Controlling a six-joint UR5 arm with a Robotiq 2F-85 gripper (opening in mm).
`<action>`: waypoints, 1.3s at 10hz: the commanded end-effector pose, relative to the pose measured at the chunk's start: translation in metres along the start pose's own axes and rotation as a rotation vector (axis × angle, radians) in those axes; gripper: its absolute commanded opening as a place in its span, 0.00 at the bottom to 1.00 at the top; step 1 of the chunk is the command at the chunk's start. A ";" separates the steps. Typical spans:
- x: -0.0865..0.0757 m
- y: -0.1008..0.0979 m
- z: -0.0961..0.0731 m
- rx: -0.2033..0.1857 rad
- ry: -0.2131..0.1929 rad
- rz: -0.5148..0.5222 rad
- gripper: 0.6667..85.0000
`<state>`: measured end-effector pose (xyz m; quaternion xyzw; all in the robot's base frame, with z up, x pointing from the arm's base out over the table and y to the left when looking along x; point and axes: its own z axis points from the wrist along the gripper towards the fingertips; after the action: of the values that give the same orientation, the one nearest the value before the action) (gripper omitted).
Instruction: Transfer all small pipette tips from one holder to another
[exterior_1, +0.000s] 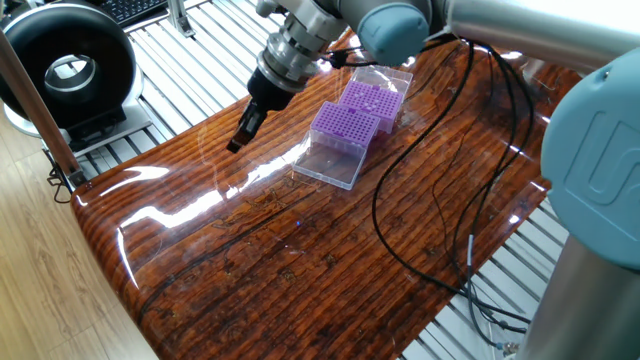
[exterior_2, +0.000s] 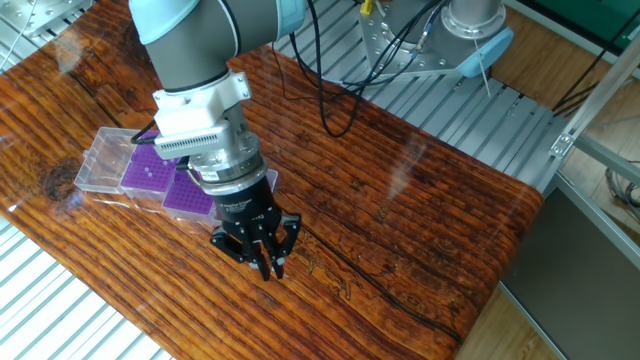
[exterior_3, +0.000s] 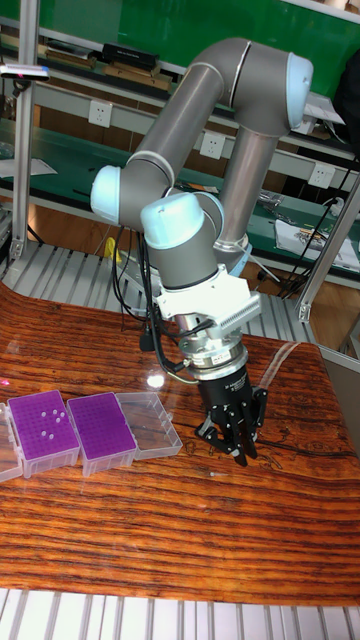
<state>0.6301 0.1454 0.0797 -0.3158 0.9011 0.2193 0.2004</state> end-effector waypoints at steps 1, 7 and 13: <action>0.005 0.000 -0.002 -0.013 -0.021 -0.004 0.29; 0.015 -0.003 -0.004 -0.032 -0.044 -0.029 0.29; 0.019 -0.008 0.005 -0.030 -0.073 -0.050 0.31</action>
<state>0.6187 0.1342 0.0660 -0.3355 0.8845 0.2360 0.2224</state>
